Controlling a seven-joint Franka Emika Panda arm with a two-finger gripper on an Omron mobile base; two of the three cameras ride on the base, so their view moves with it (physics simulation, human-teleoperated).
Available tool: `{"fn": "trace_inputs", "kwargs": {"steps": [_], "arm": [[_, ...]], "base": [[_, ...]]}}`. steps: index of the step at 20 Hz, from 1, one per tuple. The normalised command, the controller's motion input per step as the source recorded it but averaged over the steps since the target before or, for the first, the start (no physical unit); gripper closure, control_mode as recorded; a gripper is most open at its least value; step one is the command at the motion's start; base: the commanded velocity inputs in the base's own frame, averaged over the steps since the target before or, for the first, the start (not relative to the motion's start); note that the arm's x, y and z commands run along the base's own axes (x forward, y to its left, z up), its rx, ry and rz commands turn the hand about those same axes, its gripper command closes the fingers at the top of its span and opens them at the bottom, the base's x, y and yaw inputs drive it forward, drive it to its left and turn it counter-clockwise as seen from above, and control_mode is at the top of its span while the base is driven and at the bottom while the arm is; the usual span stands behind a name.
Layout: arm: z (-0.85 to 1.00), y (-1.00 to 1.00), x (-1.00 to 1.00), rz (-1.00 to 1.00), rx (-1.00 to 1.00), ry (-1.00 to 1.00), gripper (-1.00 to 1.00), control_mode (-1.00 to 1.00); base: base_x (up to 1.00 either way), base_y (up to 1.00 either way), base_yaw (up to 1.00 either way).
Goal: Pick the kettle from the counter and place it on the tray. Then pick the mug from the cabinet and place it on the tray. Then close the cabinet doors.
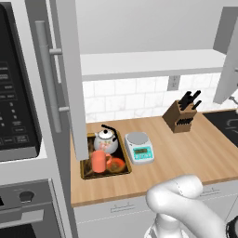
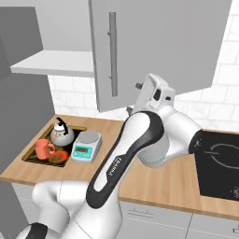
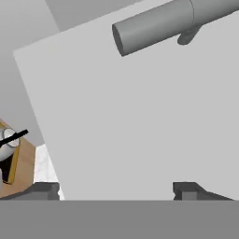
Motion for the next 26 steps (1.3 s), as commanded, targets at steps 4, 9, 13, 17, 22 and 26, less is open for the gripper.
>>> {"fn": "trace_inputs", "kwargs": {"steps": [4,9,13,17,22,26], "arm": [[-0.01,0.24,1.0,0.0,-0.08,0.13,-1.0,-1.0],[-0.06,0.24,0.99,0.0,-0.03,0.01,-1.0,-1.0],[-0.09,0.29,0.95,0.0,-0.05,0.0,-1.0,-1.0],[-0.19,0.28,0.87,-0.01,-0.06,0.0,-1.0,-1.0],[-0.32,0.24,0.63,-0.06,-0.07,-0.01,-1.0,-1.0],[-0.41,0.27,0.67,-0.09,-0.07,0.0,-1.0,-1.0]], "base": [[0.0,0.0,0.0],[0.0,0.0,0.0],[0.0,0.0,0.0],[0.0,0.0,0.0],[0.0,0.0,0.0],[0.0,0.0,0.0]]}}
